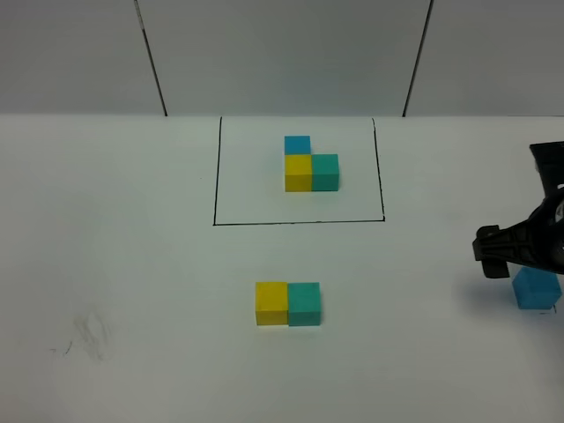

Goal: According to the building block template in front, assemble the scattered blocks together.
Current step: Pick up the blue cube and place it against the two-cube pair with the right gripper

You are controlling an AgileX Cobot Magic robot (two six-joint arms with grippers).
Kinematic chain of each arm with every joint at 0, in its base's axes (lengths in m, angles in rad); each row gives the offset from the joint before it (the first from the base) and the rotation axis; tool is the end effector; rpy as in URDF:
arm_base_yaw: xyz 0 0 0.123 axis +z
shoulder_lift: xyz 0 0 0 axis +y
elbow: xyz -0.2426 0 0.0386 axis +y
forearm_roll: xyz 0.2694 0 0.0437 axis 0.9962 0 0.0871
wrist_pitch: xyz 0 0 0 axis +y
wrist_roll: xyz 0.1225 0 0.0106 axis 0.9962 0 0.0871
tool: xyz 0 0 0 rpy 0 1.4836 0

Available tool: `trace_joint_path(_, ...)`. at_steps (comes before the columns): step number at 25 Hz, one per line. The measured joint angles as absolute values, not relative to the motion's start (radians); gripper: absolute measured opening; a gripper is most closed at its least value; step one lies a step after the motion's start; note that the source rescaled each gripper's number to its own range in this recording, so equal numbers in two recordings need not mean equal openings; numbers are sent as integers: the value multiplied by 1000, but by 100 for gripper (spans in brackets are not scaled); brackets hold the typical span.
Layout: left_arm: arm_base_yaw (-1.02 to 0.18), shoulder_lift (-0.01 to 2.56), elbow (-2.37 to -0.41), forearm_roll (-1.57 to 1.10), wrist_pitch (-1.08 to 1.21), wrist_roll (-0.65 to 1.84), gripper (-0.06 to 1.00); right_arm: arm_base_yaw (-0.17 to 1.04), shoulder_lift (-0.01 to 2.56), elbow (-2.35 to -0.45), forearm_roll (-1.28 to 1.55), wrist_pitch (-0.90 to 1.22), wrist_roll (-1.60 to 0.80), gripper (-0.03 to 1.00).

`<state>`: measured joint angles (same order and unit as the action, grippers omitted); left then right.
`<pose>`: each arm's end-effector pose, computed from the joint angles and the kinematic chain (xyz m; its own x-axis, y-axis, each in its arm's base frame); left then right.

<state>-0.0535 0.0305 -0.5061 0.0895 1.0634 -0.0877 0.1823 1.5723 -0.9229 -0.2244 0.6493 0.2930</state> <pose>0.0862 0.0050 0.2724 -0.4766 -0.0185 -0.8789 -0.0362 0.9993 -0.0014 0.3217 0.0425 0.1239 -0.9254 -0.0568 -0.3748 -0.0273 0.9961 -0.0836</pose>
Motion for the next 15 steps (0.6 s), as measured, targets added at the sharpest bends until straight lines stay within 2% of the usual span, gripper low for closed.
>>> trace_joint_path(7, -53, 30, -506, 90, 1063, -88, 20, 115, 1576, -917, -257, 616, 283, 93)
trace_joint_path(15, -53, 30, -506, 90, 1063, -88, 20, 108, 1665, -916, -276, 586, 255, 93)
